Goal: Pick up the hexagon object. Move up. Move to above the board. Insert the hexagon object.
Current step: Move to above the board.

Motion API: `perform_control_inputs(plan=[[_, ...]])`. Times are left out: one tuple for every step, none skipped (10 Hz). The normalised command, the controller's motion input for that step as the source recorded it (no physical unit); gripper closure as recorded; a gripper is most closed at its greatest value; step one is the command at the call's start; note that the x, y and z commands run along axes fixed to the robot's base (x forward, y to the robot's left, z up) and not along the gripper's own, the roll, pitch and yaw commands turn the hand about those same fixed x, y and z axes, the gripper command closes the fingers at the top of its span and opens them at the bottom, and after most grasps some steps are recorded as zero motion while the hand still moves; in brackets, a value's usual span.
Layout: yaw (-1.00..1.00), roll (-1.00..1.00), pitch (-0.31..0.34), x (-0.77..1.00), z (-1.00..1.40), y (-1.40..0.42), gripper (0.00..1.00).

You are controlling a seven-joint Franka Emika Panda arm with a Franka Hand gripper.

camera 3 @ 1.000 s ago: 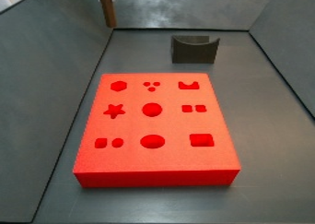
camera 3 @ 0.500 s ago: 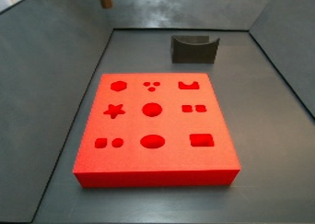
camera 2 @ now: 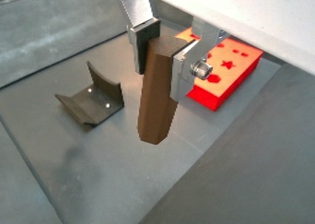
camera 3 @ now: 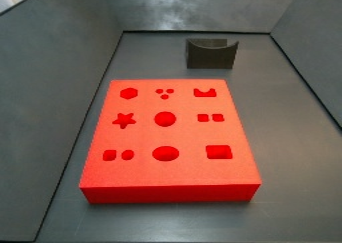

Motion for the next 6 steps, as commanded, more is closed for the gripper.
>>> perform_control_inputs(plan=[[0.02, 0.01, 0.086, 0.00, 0.70, -0.03, 1.00], [0.02, 0.01, 0.089, 0.00, 0.59, -0.02, 1.00], [0.02, 0.02, 0.088, 0.00, 0.40, -0.02, 1.00], [0.02, 0.02, 0.088, 0.00, 0.25, -0.01, 1.00], [-0.15, 0.33, 0.661, 0.53, 0.06, -1.00, 1.00], [-0.14, 0.33, 0.644, 0.53, 0.04, -1.00, 1.00]])
